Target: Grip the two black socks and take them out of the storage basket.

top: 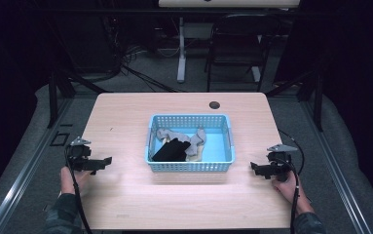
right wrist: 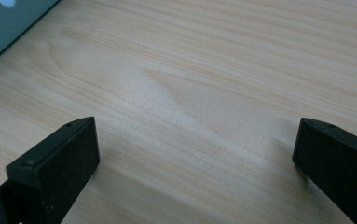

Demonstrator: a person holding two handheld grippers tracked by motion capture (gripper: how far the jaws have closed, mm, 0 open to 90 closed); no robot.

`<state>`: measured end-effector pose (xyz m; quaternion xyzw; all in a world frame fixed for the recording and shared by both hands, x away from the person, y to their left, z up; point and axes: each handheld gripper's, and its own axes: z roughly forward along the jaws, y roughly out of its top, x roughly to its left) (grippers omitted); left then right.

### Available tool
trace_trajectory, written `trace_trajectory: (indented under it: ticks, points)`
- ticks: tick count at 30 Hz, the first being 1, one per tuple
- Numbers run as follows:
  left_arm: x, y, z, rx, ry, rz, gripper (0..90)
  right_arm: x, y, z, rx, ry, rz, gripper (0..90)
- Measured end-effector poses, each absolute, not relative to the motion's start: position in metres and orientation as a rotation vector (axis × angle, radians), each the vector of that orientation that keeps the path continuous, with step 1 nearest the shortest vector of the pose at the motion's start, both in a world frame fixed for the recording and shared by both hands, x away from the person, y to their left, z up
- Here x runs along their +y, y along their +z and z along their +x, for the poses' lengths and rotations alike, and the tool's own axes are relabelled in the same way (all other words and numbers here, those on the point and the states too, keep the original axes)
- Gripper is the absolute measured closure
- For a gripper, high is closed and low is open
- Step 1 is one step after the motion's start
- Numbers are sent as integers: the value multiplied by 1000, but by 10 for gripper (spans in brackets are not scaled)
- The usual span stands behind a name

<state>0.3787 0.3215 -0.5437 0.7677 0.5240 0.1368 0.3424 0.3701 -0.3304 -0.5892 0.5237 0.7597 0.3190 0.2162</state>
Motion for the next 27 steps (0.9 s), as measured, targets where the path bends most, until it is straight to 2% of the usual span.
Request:
trace_trajectory:
  ticks: [12, 27]
  points:
    - [307, -515, 379, 1302, 332, 2003, 2, -330, -589, 370, 2106, 889, 1452, 0]
    - [263, -471, 385, 1166, 300, 2072, 2, -330, -589, 370, 2105, 890, 1453, 0]
